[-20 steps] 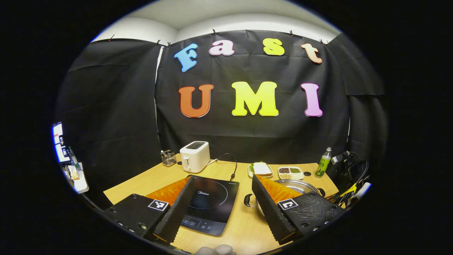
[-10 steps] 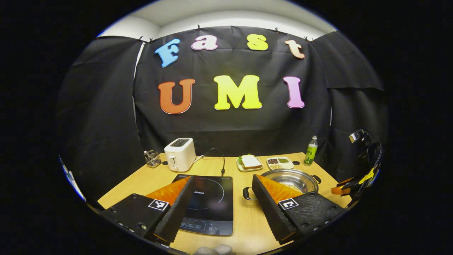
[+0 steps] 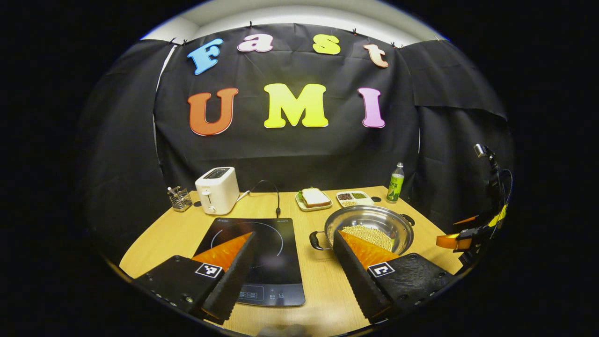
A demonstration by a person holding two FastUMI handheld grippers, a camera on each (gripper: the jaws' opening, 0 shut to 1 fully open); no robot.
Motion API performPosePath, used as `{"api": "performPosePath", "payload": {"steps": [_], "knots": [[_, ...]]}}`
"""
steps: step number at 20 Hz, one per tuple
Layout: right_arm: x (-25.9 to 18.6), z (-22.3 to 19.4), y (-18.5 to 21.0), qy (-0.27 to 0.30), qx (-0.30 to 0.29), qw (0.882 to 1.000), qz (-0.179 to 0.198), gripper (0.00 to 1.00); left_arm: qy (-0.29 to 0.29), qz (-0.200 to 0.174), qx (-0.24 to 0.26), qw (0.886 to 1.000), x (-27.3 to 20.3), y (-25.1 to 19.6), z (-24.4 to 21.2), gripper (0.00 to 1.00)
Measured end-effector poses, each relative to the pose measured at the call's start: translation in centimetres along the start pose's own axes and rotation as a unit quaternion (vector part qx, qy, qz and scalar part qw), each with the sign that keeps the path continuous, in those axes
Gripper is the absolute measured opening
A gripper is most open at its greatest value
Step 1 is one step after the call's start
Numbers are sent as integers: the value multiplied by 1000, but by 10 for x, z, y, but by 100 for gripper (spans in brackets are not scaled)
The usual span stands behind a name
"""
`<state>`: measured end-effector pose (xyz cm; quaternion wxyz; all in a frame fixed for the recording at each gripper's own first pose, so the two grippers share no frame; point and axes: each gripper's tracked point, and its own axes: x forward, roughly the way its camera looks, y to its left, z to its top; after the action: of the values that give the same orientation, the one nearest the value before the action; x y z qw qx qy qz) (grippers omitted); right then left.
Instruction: First push the handle of the pot to place it horizontally, then grasp the pot with both hands and set it on the induction cooktop.
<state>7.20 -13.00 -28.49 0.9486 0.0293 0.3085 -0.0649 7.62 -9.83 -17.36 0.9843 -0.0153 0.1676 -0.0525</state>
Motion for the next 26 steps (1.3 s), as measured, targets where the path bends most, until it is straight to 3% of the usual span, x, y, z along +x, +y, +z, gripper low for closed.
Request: {"api": "performPosePath", "payload": {"steps": [7,15,26], "knots": [[75,30,-16,28,-13,999,30,94,70,21,-34,997,77,-28,-41,97],[164,56,-22,63,-19,995,71,94,139,62,-34,988,153,-36,-89,97],[212,60,-21,89,-26,991,100,94,183,72,-37,980,202,-40,-123,97]]}}
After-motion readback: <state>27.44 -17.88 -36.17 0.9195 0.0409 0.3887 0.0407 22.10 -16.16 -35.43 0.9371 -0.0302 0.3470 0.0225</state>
